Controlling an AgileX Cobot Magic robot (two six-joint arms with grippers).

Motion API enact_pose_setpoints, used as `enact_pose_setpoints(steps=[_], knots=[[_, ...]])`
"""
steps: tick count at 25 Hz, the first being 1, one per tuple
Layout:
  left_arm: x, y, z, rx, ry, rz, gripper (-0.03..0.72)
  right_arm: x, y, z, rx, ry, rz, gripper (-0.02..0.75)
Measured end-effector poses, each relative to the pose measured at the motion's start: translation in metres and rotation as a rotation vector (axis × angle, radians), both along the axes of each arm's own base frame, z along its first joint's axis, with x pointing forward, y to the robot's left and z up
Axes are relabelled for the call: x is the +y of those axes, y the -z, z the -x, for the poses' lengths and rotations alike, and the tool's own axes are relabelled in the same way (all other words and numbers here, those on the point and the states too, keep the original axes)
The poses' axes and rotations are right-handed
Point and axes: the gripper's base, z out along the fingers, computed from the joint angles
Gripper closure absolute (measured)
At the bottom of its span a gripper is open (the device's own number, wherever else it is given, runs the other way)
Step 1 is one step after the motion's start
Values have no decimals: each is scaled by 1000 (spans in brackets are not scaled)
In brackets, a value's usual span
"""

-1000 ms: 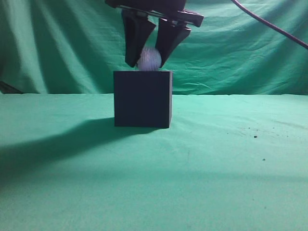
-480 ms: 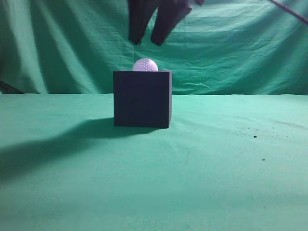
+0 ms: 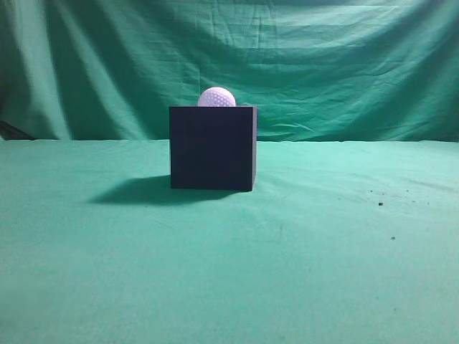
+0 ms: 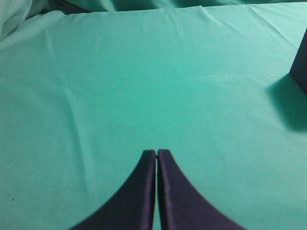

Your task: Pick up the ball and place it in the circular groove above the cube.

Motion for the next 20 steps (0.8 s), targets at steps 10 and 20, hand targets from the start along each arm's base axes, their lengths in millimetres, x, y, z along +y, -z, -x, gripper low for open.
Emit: enact_pose_setpoints(steps=[10,20], knots=[[0,0,0,0,0,0,688,-61,-35,65,-88,110,-19,738],[0,0,0,0,0,0,688,-112,-9,138,-293,114,-279,738]])
